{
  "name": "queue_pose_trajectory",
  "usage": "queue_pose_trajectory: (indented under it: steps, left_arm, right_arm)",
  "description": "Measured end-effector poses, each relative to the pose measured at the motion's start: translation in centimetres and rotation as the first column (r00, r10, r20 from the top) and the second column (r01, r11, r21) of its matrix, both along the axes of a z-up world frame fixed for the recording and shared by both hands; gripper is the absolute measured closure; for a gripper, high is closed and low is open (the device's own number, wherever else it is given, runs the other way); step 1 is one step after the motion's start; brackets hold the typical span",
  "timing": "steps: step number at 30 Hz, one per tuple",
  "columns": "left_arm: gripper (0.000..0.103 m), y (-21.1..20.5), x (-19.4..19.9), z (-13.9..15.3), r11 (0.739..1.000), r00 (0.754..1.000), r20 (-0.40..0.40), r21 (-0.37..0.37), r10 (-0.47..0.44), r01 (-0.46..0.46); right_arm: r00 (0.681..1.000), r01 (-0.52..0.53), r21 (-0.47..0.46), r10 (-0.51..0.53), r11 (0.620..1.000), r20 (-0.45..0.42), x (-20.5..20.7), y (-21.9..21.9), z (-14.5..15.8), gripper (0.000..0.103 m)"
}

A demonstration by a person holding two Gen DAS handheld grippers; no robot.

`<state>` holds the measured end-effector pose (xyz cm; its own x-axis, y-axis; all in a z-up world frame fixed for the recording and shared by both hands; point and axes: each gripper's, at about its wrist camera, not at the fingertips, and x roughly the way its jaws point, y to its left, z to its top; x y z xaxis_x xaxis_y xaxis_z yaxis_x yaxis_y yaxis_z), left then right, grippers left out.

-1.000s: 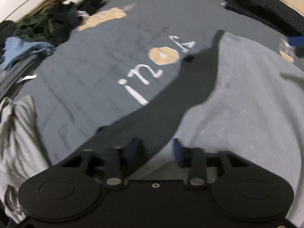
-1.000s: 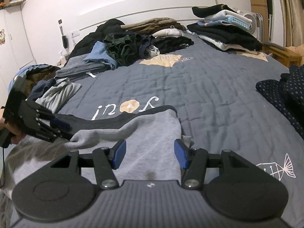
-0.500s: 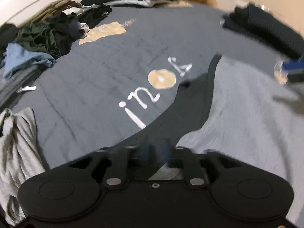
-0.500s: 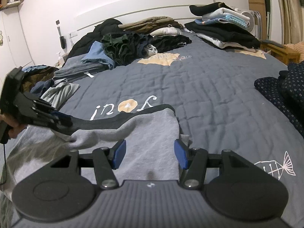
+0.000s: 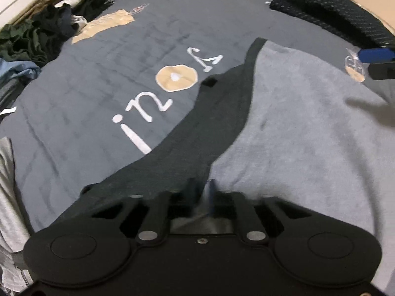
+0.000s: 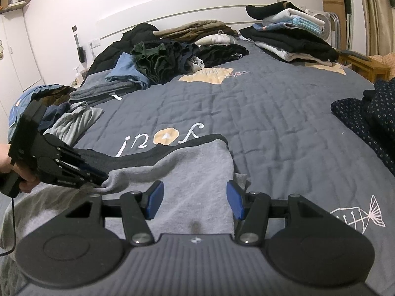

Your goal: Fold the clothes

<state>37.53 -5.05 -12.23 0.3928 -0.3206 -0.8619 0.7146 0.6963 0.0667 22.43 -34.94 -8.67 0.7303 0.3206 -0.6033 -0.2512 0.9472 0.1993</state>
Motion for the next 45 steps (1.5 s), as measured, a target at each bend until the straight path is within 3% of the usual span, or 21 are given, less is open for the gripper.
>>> queue_pose_trajectory:
  steps: [3,11,14,15,16,18,21,24,30,33,38,42,45]
  left_arm:
    - [0.100,0.1,-0.2,0.7,1.000,1.000,0.016,-0.007,0.000,0.000]
    - [0.101,1.0,1.0,4.4,0.994,0.981,0.166,-0.058,0.105,-0.097]
    - [0.100,0.2,1.7,3.6,0.993,0.974,0.197,0.016,0.110,-0.115]
    - [0.096,-0.2,1.9,2.9,0.991,0.974,0.199,0.052,0.107,-0.120]
    - [0.096,-0.3,2.1,2.3,0.988,0.975,0.192,0.083,0.116,-0.134]
    - [0.090,-0.4,2.0,1.9,0.986,0.971,0.196,0.072,0.134,-0.151]
    - [0.080,0.4,1.7,3.4,0.978,0.979,0.114,-0.138,0.170,-0.154]
    - [0.080,-1.2,1.8,4.7,0.972,0.988,0.098,-0.211,0.121,-0.099]
    - [0.080,-7.7,3.4,3.4,0.981,0.996,0.084,-0.192,0.033,-0.016]
    - [0.080,-10.5,3.8,1.6,0.990,0.998,0.064,-0.143,-0.005,0.014]
    - [0.080,-11.9,3.1,0.1,0.994,0.996,0.070,-0.090,-0.051,0.057]
    - [0.080,-11.8,3.1,-0.1,0.990,0.998,0.013,-0.120,-0.069,0.070]
    - [0.069,-12.1,3.3,-0.4,0.990,0.997,-0.016,-0.123,-0.073,0.070]
  right_arm:
    - [1.000,0.001,0.004,-0.001,1.000,0.001,0.0,0.0,0.1,0.047]
    - [1.000,0.012,0.009,-0.012,1.000,0.005,-0.1,-0.2,0.1,0.047]
    - [1.000,0.012,0.003,-0.012,1.000,0.004,0.0,-0.2,0.0,0.047]
    - [1.000,0.011,0.000,-0.011,1.000,0.003,0.0,-0.2,0.0,0.047]
    - [1.000,0.010,-0.004,-0.010,1.000,0.002,0.0,-0.1,0.0,0.047]
    - [1.000,0.008,-0.004,-0.008,1.000,0.001,0.0,-0.1,0.0,0.047]
    - [1.000,0.012,0.009,-0.012,1.000,0.004,0.0,-0.4,0.2,0.047]
    - [1.000,0.022,0.020,-0.022,1.000,0.002,0.0,-0.7,0.2,0.047]
    - [0.999,0.031,0.035,-0.031,0.999,0.005,0.0,-1.1,0.5,0.047]
    - [0.999,0.035,0.045,-0.035,0.998,0.008,-0.1,-1.6,0.7,0.047]
    - [0.999,0.045,0.062,-0.046,0.997,0.009,-0.1,-2.5,0.8,0.047]
    - [0.999,0.051,0.070,-0.051,0.996,0.000,0.0,-3.1,0.7,0.047]
    - [1.000,0.021,0.086,-0.020,0.996,-0.020,0.0,-3.3,0.7,0.047]
